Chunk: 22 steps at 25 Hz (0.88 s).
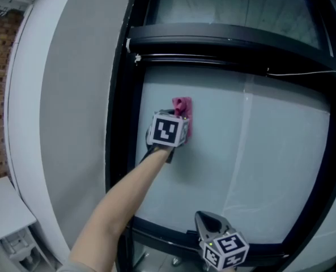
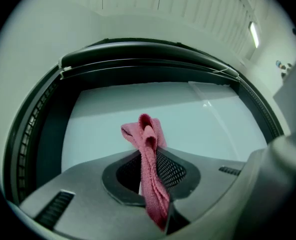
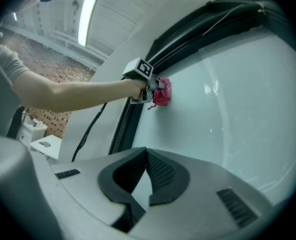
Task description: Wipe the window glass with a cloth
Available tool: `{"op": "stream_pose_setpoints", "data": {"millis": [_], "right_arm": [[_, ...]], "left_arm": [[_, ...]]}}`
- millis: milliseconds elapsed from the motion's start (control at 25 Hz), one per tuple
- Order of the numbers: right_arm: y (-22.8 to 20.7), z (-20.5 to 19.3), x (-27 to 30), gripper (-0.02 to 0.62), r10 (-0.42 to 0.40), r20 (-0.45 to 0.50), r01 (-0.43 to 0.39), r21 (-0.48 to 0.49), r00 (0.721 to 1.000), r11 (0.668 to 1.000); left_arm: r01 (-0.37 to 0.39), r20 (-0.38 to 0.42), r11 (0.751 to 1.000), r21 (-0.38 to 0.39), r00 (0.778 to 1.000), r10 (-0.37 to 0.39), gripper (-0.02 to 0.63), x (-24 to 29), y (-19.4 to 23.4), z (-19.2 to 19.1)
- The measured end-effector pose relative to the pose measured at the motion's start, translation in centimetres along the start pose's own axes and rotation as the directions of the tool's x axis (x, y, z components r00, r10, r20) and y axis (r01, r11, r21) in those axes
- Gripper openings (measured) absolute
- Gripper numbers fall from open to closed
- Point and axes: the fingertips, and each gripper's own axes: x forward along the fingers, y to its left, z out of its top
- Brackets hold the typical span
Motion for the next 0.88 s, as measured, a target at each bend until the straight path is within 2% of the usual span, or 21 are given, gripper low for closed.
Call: {"op": "stream_pose_setpoints", "data": {"millis": [160,280,480,640,880], "right_arm": [[1.1,0.1,1.0,-0.011,0.021,0.006,-0.021,0.004,1.0,1.0],[1.7,0.2,1.5,-0.011,0.027,0.013,-0.027,0.009,1.0,1.0],[2.7,-0.2,2.0,-0.011,0.059,0.018,-0.059,0.022,0.998,0.998],[2.8,-0.1,1.8,-0.011,0.074,0.023,-0.074,0.024,0.997,0.997],[2.9,-0.5,1.3,-0.011,0.097,0.018,-0.098,0.031,0.995,0.995]], "left_arm": [[-0.134,-0.05,0.991,0.024,0.99,0.135,0.051,-1.2,5.0,-1.6],[-0.231,-0.084,0.971,0.057,0.968,0.235,0.051,-2.2,7.8,-2.6],[-0.364,-0.092,0.928,0.077,0.924,0.37,0.049,-3.9,10.9,-3.0],[-0.409,-0.093,0.91,0.063,0.906,0.413,0.05,-5.0,11.8,-2.9],[-0.445,-0.147,0.889,0.105,0.877,0.457,0.049,-5.6,12.2,-4.4]]}}
